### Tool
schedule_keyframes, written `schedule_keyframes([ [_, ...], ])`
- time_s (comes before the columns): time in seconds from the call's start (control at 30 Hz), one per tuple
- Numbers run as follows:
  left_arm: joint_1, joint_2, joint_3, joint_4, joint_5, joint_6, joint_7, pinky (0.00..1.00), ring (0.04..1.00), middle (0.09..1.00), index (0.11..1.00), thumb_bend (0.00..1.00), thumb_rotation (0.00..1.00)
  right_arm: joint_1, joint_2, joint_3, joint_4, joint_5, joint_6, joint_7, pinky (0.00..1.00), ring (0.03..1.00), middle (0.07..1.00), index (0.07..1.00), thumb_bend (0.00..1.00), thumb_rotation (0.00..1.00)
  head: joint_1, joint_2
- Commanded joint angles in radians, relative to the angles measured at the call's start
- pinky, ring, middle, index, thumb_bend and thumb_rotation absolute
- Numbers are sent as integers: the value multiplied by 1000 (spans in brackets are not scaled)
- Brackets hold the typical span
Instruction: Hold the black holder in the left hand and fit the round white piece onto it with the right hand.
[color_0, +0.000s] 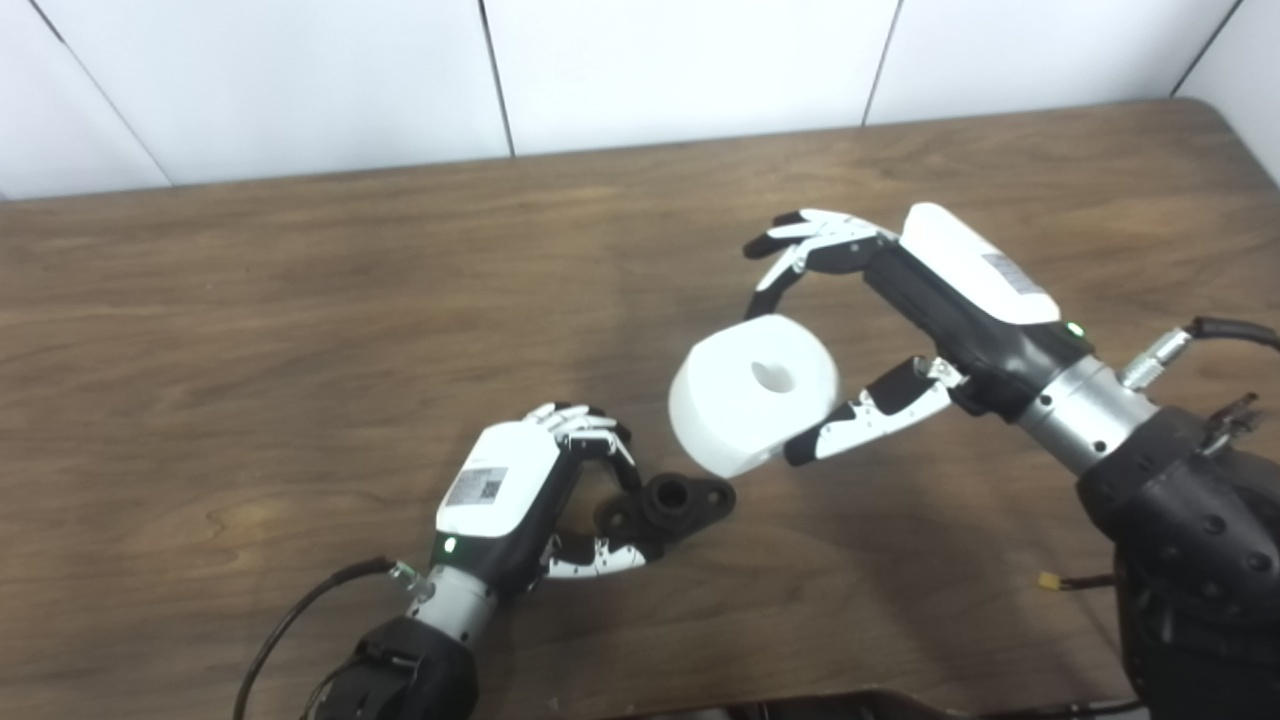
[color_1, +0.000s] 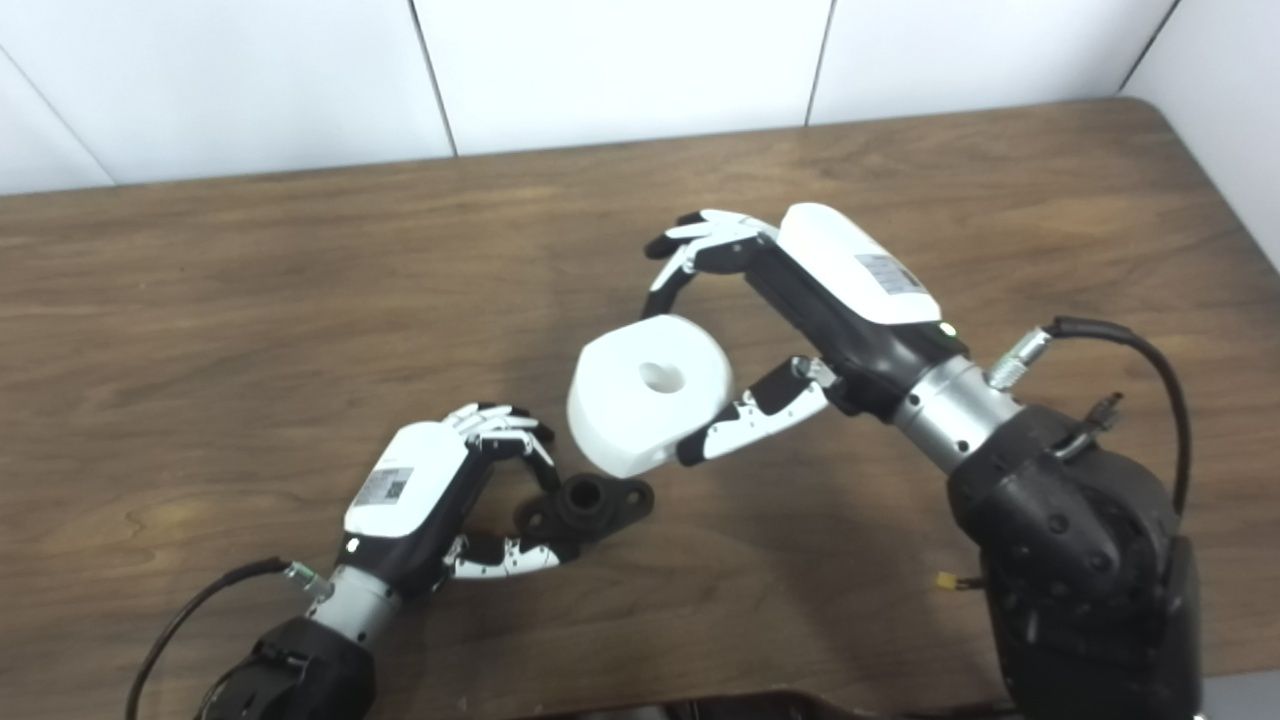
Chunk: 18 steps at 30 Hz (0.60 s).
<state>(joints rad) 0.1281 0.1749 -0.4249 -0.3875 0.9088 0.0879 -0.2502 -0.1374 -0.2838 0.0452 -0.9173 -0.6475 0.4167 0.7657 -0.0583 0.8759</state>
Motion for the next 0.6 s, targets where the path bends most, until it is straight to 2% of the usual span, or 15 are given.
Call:
schedule_keyframes([
  [0.0,10,2,-17,7,5,24,-57,901,835,767,490,506,51,-10,12,0,-33,-8,-37,-8,828,891,817,486,518,150,1,4],
  [0.2,6,-1,-21,0,7,36,-66,908,839,768,490,505,51,1,48,25,-33,-40,-43,-11,824,894,830,485,518,150,0,13],
  [0.57,2,-6,-23,-14,15,49,-82,905,837,770,490,505,52,-13,78,126,-23,-143,-50,0,791,900,823,484,518,150,3,22],
])
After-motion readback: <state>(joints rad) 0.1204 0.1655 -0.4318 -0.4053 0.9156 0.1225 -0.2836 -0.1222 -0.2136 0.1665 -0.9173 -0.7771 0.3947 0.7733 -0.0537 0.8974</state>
